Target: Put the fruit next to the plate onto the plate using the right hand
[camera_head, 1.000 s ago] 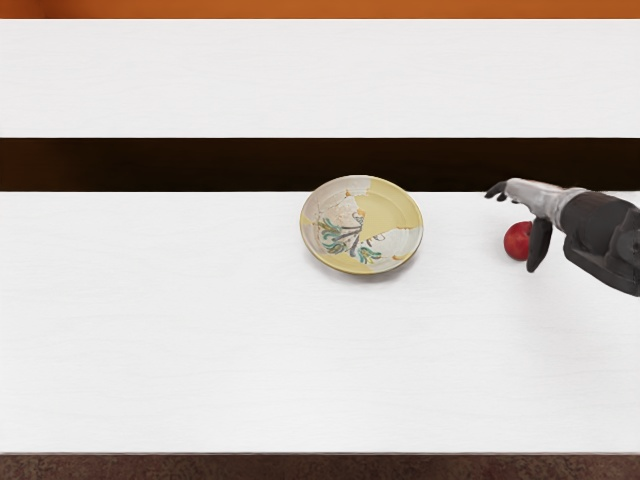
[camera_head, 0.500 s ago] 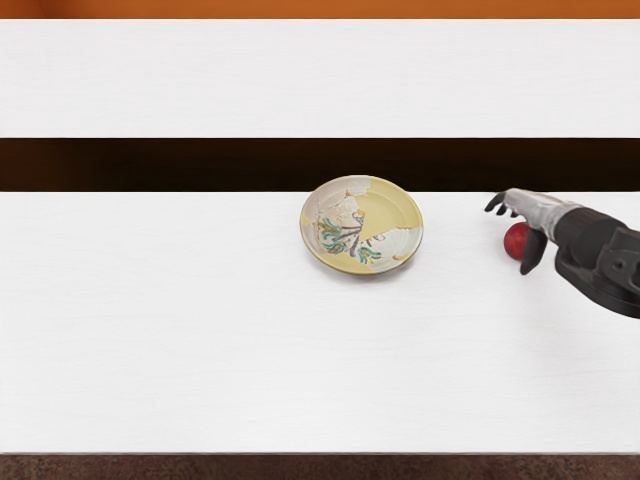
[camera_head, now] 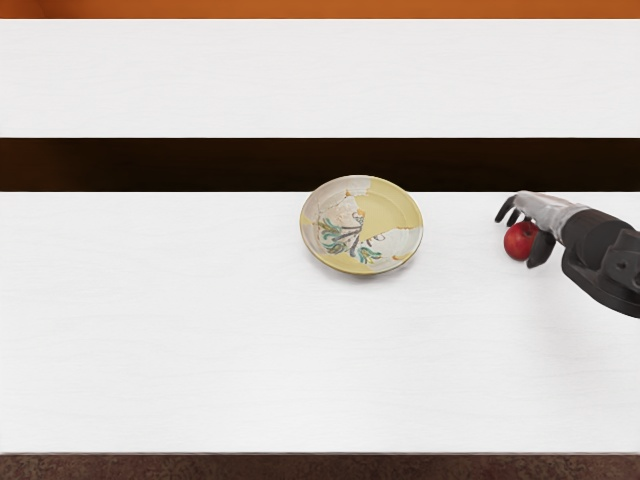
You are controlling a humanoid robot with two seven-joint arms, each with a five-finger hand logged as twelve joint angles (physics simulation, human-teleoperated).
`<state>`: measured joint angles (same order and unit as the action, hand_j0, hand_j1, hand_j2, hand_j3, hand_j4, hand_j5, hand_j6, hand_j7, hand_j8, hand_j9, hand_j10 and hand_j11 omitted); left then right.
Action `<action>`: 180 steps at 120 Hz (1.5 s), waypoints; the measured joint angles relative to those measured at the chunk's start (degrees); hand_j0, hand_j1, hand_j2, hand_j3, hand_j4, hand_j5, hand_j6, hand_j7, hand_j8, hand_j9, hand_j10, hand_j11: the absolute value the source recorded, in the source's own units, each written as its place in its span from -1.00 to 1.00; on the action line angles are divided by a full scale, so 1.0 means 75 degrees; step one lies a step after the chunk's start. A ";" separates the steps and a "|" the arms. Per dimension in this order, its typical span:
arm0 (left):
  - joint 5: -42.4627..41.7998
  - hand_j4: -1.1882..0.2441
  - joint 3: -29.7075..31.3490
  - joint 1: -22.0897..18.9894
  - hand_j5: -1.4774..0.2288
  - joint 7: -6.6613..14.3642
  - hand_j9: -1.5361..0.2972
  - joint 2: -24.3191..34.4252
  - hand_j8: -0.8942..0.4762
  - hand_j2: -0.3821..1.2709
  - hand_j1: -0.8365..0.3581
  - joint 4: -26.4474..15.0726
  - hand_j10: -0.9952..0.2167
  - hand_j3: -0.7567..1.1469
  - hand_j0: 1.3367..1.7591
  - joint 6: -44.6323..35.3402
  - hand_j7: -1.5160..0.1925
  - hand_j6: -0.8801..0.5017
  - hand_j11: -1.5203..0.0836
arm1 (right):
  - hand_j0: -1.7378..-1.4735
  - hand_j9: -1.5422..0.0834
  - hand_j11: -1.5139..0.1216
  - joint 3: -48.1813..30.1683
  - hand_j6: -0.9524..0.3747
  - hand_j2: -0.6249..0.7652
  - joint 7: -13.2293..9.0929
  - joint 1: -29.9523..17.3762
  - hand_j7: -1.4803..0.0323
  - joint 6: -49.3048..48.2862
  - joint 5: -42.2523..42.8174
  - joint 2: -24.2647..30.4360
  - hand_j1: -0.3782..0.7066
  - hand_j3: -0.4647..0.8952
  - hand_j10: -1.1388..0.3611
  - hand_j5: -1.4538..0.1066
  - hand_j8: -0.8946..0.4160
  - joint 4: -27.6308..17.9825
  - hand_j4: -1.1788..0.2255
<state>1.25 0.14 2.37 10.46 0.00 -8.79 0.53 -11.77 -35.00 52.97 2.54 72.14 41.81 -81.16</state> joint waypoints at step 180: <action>-0.0002 0.66 0.0001 0.0000 0.73 0.0001 0.68 0.0000 0.30 -0.54 0.98 0.0000 0.64 -0.20 0.52 0.0000 0.77 0.27 0.90 | -0.24 -0.48 -0.63 -0.0645 -0.15 0.03 -0.0003 0.1210 -0.54 -0.0010 -0.0351 -0.1971 0.19 -0.32 -0.17 -0.58 -0.07 -0.0089 -0.57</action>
<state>1.23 0.15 2.37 10.46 0.00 -8.79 0.53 -16.61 -35.02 62.05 2.47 69.51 27.02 -81.83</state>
